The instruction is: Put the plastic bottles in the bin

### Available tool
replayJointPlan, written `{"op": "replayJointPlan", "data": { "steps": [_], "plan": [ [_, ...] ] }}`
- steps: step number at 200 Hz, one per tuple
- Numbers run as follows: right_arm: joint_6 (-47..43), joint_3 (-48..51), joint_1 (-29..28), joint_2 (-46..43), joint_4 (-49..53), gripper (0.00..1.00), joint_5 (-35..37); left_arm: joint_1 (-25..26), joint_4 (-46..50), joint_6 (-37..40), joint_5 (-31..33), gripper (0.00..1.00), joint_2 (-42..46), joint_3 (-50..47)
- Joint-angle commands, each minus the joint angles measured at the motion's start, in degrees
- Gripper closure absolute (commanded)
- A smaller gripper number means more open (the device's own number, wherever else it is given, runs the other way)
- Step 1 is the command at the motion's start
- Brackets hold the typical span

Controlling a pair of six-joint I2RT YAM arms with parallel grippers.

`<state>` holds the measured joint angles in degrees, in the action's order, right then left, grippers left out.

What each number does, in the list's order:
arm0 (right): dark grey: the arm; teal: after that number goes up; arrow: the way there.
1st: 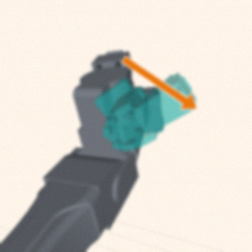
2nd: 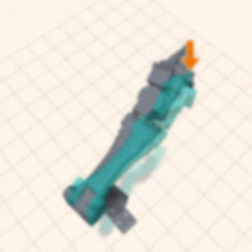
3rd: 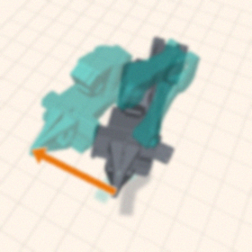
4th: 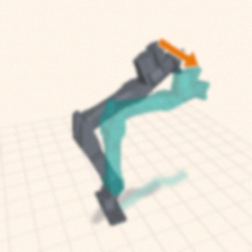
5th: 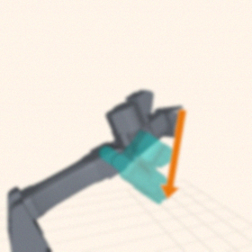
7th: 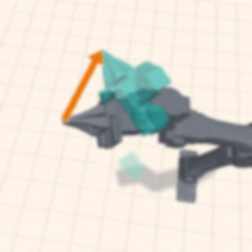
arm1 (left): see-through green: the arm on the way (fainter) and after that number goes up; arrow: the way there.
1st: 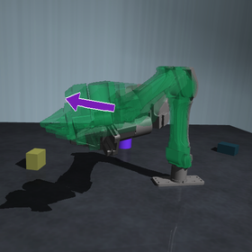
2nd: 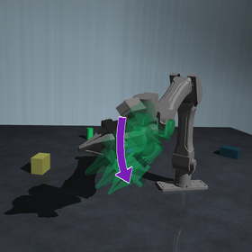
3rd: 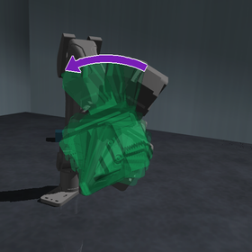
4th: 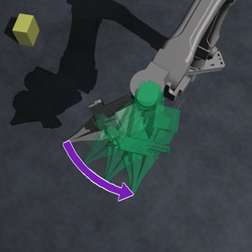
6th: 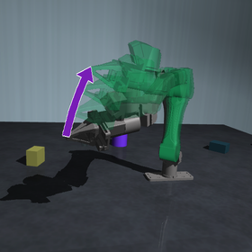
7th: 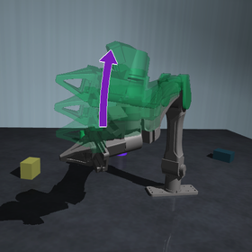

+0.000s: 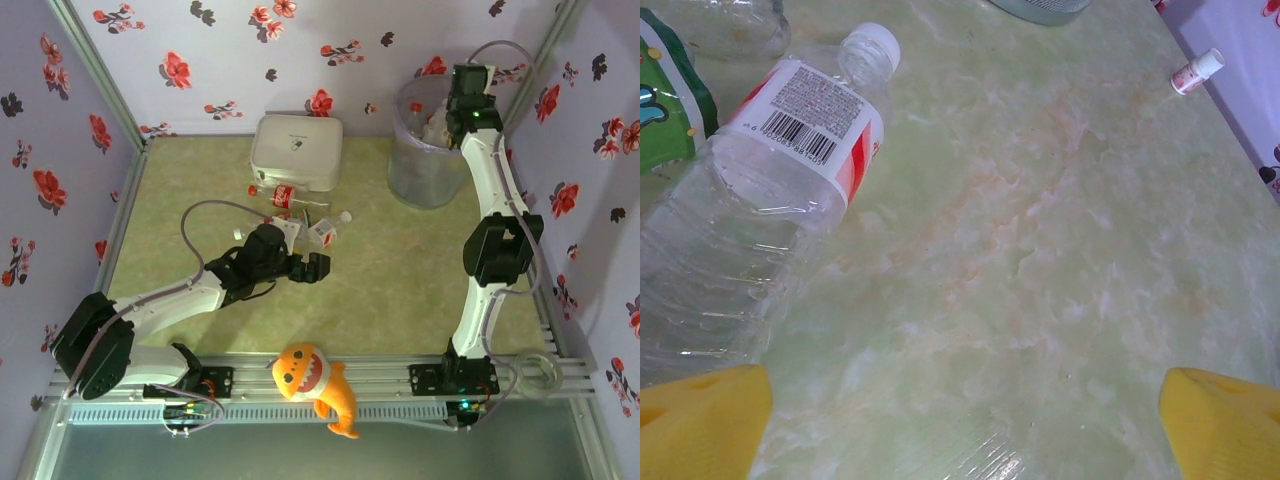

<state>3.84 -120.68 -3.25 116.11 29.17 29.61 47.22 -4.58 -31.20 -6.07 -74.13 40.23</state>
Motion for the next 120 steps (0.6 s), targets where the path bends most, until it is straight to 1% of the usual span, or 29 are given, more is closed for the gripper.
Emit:
{"op": "replayJointPlan", "data": {
  "steps": [1,31,62,81,92,106,120],
  "plan": [
    [2.03,-2.03,0.61,1.59,4.04,0.82,0.54,-0.46,0.45,-0.31,0.51,0.00,0.47,-0.22],
    [4.25,-1.44,1.11,3.23,4.52,0.75,-0.88,-0.46,0.82,-0.35,0.61,0.00,0.81,-0.23],
    [6.86,-1.36,2.18,5.07,5.95,0.70,-3.45,-0.44,1.22,-0.35,0.98,0.00,1.40,-0.45],
    [7.23,-1.36,2.45,5.66,6.49,0.66,-4.29,-0.46,1.24,-0.38,1.00,0.00,1.45,-0.61],
    [7.26,-1.32,2.54,5.80,6.69,0.60,-4.61,-0.46,1.24,-0.44,1.01,0.00,1.48,-0.68],
    [7.33,-1.57,2.78,6.04,6.93,0.48,-5.13,-0.44,1.24,-0.46,1.04,0.00,1.45,-0.67],
    [7.46,-2.33,2.89,6.34,7.70,0.38,-5.61,-0.46,1.24,-0.53,1.03,0.00,1.31,-0.68]
  ]
}}
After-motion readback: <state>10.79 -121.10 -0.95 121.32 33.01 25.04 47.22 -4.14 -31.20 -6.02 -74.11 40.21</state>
